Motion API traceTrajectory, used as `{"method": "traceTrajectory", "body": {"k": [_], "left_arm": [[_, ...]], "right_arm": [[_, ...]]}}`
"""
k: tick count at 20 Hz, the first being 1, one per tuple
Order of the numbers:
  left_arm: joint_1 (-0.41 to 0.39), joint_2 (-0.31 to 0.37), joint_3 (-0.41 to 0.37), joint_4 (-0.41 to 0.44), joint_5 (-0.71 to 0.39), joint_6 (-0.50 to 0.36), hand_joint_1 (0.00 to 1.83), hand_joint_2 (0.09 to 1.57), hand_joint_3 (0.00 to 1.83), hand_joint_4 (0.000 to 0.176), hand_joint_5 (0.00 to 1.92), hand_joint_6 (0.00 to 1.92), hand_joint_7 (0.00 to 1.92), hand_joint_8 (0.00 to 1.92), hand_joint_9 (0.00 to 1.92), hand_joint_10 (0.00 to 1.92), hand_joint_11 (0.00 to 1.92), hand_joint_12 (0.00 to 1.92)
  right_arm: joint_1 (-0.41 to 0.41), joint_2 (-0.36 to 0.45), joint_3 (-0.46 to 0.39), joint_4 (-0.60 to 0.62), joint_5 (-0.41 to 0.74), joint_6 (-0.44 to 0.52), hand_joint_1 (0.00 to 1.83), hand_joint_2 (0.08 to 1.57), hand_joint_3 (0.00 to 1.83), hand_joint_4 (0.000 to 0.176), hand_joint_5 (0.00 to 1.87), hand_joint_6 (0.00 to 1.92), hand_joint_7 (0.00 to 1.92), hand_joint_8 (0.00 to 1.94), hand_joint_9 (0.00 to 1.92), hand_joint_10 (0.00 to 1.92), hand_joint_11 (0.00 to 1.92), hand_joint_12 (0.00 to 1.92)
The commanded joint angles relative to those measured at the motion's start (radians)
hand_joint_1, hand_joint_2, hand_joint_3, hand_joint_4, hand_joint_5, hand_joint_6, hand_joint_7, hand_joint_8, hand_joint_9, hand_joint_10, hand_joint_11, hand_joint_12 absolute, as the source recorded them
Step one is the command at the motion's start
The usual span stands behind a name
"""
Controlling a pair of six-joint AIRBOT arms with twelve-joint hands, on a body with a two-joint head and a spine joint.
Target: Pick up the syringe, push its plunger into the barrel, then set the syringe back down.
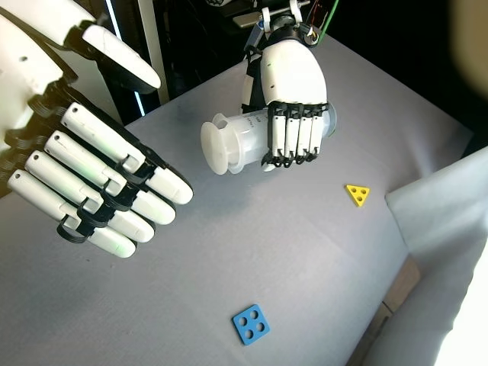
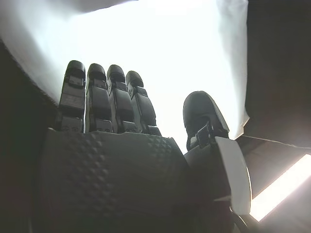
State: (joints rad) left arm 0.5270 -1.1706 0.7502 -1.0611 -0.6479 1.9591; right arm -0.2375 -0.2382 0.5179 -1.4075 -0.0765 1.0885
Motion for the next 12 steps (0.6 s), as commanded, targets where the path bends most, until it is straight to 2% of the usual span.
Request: {"method": "traceTrajectory", "body": {"k": [1,3,5,9,12], "left_arm": [[-0.002,-0.005,0.003,0.081,-0.06,-0.001,1.31,1.32,0.0,0.0,0.47,1.6,0.66,1.54,0.6,1.69,0.44,1.54],[0.022,-0.019,0.01,0.11,-0.06,-0.011,1.31,1.31,0.0,0.0,0.49,1.57,0.66,1.55,0.6,1.68,0.44,1.54],[0.045,-0.037,0.02,0.145,-0.062,-0.035,1.31,1.32,0.0,0.0,0.48,1.61,0.65,1.56,0.58,1.7,0.42,1.57],[0.092,-0.086,0.041,0.212,-0.083,-0.076,1.3,1.32,0.0,0.0,0.49,1.62,0.64,1.58,0.58,1.69,0.42,1.57],[0.122,-0.111,0.057,0.241,-0.092,-0.1,1.31,1.31,0.0,0.0,0.5,1.59,0.66,1.55,0.6,1.67,0.43,1.56]], "right_arm": [[0.022,0.002,0.013,-0.009,0.161,-0.068,0.0,1.42,0.0,0.0,0.12,0.01,0.08,0.0,0.02,0.0,0.01,0.01],[0.028,0.008,0.041,-0.009,0.308,-0.233,0.0,1.42,0.0,0.0,0.14,0.02,0.11,0.01,0.04,0.01,0.02,0.01],[0.031,0.009,0.055,-0.009,0.403,-0.322,0.0,1.42,0.0,0.0,0.13,0.01,0.1,0.0,0.03,0.01,0.01,0.01],[0.036,0.009,0.054,-0.009,0.434,-0.391,0.0,1.42,0.0,0.0,0.12,0.0,0.08,0.0,0.02,0.0,0.0,0.01],[0.039,0.009,0.053,-0.008,0.433,-0.391,0.0,1.42,0.0,0.0,0.13,0.01,0.08,0.0,0.02,0.0,0.0,0.02]]}}
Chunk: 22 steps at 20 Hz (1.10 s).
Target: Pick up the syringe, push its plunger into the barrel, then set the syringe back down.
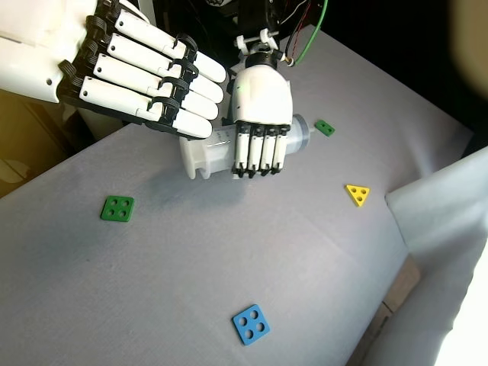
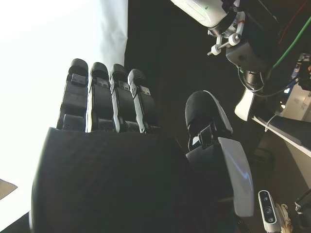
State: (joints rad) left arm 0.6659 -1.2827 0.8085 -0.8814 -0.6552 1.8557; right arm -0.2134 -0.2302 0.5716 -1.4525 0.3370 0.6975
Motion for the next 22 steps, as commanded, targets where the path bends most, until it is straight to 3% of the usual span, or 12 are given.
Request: {"method": "traceTrajectory", "body": {"k": [1,7,8,10,15,20,22], "left_arm": [[-0.005,-0.005,0.004,0.072,-0.088,-0.004,1.31,1.31,0.0,0.0,0.49,1.59,0.65,1.54,0.6,1.68,0.42,1.55],[0.048,-0.011,0.008,0.107,-0.121,-0.039,1.31,1.31,0.0,0.0,0.51,1.58,0.65,1.55,0.6,1.68,0.44,1.56],[0.053,-0.011,0.006,0.109,-0.121,-0.04,1.31,1.31,0.0,0.0,0.51,1.6,0.65,1.54,0.6,1.68,0.44,1.57],[0.061,-0.013,0.006,0.117,-0.123,-0.049,1.31,1.31,0.0,0.0,0.53,1.58,0.66,1.52,0.6,1.67,0.43,1.55],[0.063,-0.013,0.006,0.122,-0.129,-0.05,1.31,1.31,0.0,0.0,0.53,1.6,0.64,1.55,0.6,1.67,0.44,1.56],[0.064,-0.014,0.006,0.122,-0.129,-0.051,1.31,1.3,0.0,0.0,0.54,1.53,0.65,1.55,0.6,1.68,0.44,1.55],[0.065,-0.014,0.006,0.122,-0.13,-0.051,1.31,1.31,0.0,0.0,0.52,1.57,0.65,1.55,0.6,1.68,0.44,1.54]], "right_arm": [[0.016,0.001,-0.002,0.037,0.019,0.0,0.0,1.42,0.0,0.0,0.12,0.0,0.08,0.0,0.03,0.0,0.01,0.02],[0.017,0.0,-0.004,0.038,-0.015,0.003,0.0,1.42,0.0,0.0,0.12,0.0,0.08,0.0,0.03,0.0,0.01,0.04],[0.017,0.0,-0.004,0.048,-0.015,0.003,0.0,1.42,0.0,0.0,0.13,0.0,0.1,0.0,0.04,0.0,0.0,0.12],[0.018,0.0,-0.004,0.068,-0.017,0.003,0.0,1.42,0.0,0.0,0.1,0.0,0.07,0.0,0.02,0.0,0.0,0.05],[0.018,0.0,-0.004,0.096,-0.02,0.002,0.0,1.42,0.0,0.0,0.11,0.01,0.08,0.0,0.03,0.01,0.0,0.03],[0.018,0.0,-0.004,0.096,-0.03,0.001,0.0,1.41,0.0,0.0,0.14,0.0,0.11,0.0,0.05,0.01,0.0,0.16],[0.018,0.0,-0.004,0.096,-0.036,0.001,0.0,1.41,0.0,0.0,0.14,0.0,0.1,0.0,0.04,0.0,0.0,0.1]]}}
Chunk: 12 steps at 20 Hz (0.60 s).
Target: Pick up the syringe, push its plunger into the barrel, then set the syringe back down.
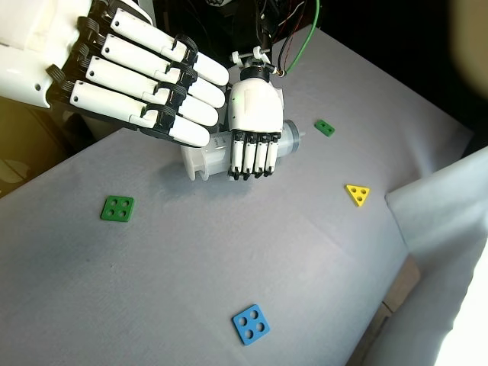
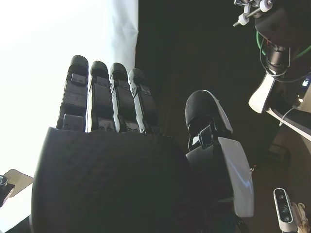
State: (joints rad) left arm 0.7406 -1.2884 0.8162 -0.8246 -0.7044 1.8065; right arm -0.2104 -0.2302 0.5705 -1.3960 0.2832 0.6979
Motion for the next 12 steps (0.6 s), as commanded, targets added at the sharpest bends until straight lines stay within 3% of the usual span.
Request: {"method": "traceTrajectory", "body": {"k": [1,3,10,11,12], "left_arm": [[-0.01,-0.008,-0.002,0.065,-0.081,-0.001,1.31,1.31,0.0,0.0,0.52,1.58,0.65,1.54,0.6,1.69,0.44,1.55],[-0.009,-0.008,-0.002,0.065,-0.081,-0.001,1.31,1.31,0.0,0.0,0.52,1.58,0.65,1.55,0.6,1.68,0.44,1.55],[-0.006,-0.009,-0.002,0.065,-0.084,-0.001,1.31,1.31,0.0,0.0,0.52,1.56,0.66,1.54,0.58,1.7,0.41,1.55],[-0.006,-0.009,-0.002,0.065,-0.084,-0.001,1.23,1.17,0.0,0.0,0.33,0.99,0.37,1.01,0.32,1.13,0.15,1.34],[-0.006,-0.009,-0.003,0.065,-0.084,-0.001,1.19,1.11,0.0,0.0,0.36,0.52,0.37,0.58,0.31,0.75,0.07,1.23]], "right_arm": [[0.015,0.0,-0.003,0.039,0.017,0.0,0.0,1.41,0.0,0.0,0.14,0.0,0.1,0.0,0.04,0.0,0.0,0.09],[0.015,0.0,-0.003,0.039,0.016,0.0,0.0,1.41,0.0,0.0,0.11,0.0,0.07,0.0,0.02,0.0,0.0,0.02],[0.016,0.0,-0.003,0.039,0.014,-0.005,0.0,1.41,0.0,0.0,0.14,0.0,0.1,0.0,0.04,0.0,0.0,0.08],[0.016,0.0,-0.003,0.039,0.014,-0.007,0.0,1.41,0.0,0.0,0.16,0.01,0.12,0.0,0.06,0.01,0.0,0.18],[0.016,0.0,-0.003,0.039,0.014,-0.008,0.0,1.41,0.0,0.0,0.15,0.0,0.12,0.0,0.06,0.0,0.0,0.17]]}}
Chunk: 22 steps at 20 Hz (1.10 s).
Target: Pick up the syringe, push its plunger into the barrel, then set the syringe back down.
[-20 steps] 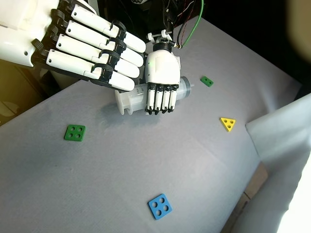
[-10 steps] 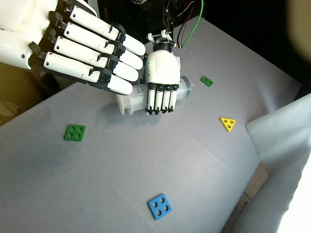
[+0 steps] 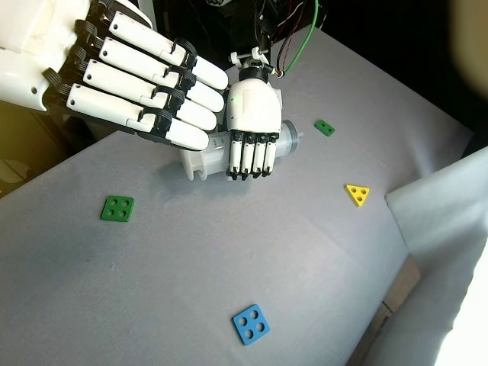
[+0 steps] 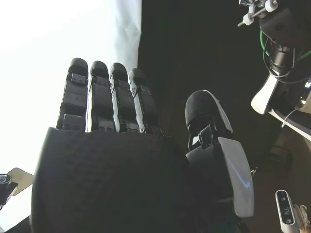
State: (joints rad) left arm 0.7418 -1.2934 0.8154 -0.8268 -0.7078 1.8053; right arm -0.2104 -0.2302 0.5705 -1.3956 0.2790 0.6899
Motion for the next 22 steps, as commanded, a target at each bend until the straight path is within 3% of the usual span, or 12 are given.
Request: {"method": "traceTrajectory", "body": {"k": [1,2,3,6,10,11,13,14,18,22], "left_arm": [[-0.007,-0.004,-0.002,0.067,-0.081,-0.001,1.19,1.08,0.0,0.0,0.41,0.39,0.41,0.45,0.34,0.64,0.05,1.21],[-0.007,-0.004,-0.003,0.067,-0.081,-0.001,1.19,1.04,0.0,0.0,0.45,0.26,0.48,0.28,0.38,0.52,0.04,1.17],[-0.007,-0.004,-0.003,0.067,-0.081,-0.001,1.16,1.0,0.0,0.0,0.45,0.22,0.48,0.25,0.38,0.53,0.03,1.2],[-0.007,-0.004,-0.003,0.067,-0.082,-0.001,1.01,0.98,0.0,0.0,0.35,0.15,0.41,0.21,0.28,0.53,0.0,1.08],[-0.008,-0.003,-0.003,0.075,-0.089,-0.007,0.95,0.97,0.0,0.0,0.33,0.13,0.39,0.19,0.22,0.51,0.0,1.01],[-0.012,-0.003,-0.001,0.09,-0.091,-0.014,0.93,0.96,0.0,0.0,0.31,0.11,0.37,0.16,0.21,0.47,0.0,0.97],[-0.032,0.002,0.005,0.115,-0.082,-0.02,0.72,0.9,0.0,0.0,0.3,0.04,0.35,0.03,0.25,0.24,0.0,0.89],[-0.047,0.006,0.011,0.121,-0.06,-0.02,0.58,0.82,0.0,0.0,0.26,0.01,0.28,0.01,0.23,0.12,0.0,0.79],[-0.12,0.043,0.02,0.133,0.022,-0.02,0.38,0.55,0.0,0.0,0.01,0.0,0.01,0.0,0.01,0.0,0.0,0.16],[-0.207,0.11,0.019,0.156,0.139,-0.033,0.32,0.51,0.0,0.0,0.0,0.0,0.0,0.0,0.0,0.0,0.0,0.0]], "right_arm": [[0.016,0.0,-0.003,0.039,0.018,0.0,0.0,1.41,0.0,0.0,0.13,0.0,0.09,0.0,0.04,0.0,0.0,0.12],[0.016,0.0,-0.003,0.039,0.018,0.0,0.0,1.41,0.0,0.0,0.14,0.01,0.1,0.0,0.05,0.0,0.0,0.13],[0.016,0.0,-0.003,0.039,0.018,0.0,0.0,1.41,0.0,0.0,0.14,0.0,0.09,0.0,0.03,0.0,0.0,0.09],[0.016,0.0,-0.003,0.039,0.018,-0.001,0.0,1.4,0.0,0.0,0.11,0.0,0.07,0.0,0.02,0.0,0.0,0.01],[0.016,0.0,-0.003,0.039,0.018,-0.001,0.0,1.41,0.0,0.0,0.14,0.01,0.1,0.01,0.04,0.01,0.02,0.02],[0.016,0.0,-0.003,0.039,0.018,-0.001,0.0,1.41,0.0,0.0,0.13,0.01,0.1,0.01,0.03,0.01,0.02,0.01],[0.016,0.0,-0.003,0.039,0.018,-0.001,0.0,1.4,0.0,0.0,0.13,0.01,0.09,0.0,0.02,0.0,0.0,0.01],[0.016,0.0,-0.003,0.039,0.018,-0.001,0.0,1.39,0.0,0.0,0.12,0.0,0.08,0.0,0.02,0.0,0.01,0.01],[0.017,0.0,-0.002,0.039,0.023,-0.02,0.0,1.4,0.0,0.0,0.11,0.0,0.08,0.0,0.02,0.0,0.0,0.02],[0.018,0.0,-0.002,0.039,0.061,-0.069,0.0,1.4,0.0,0.0,0.11,0.0,0.08,0.0,0.02,0.0,0.0,0.0]]}}
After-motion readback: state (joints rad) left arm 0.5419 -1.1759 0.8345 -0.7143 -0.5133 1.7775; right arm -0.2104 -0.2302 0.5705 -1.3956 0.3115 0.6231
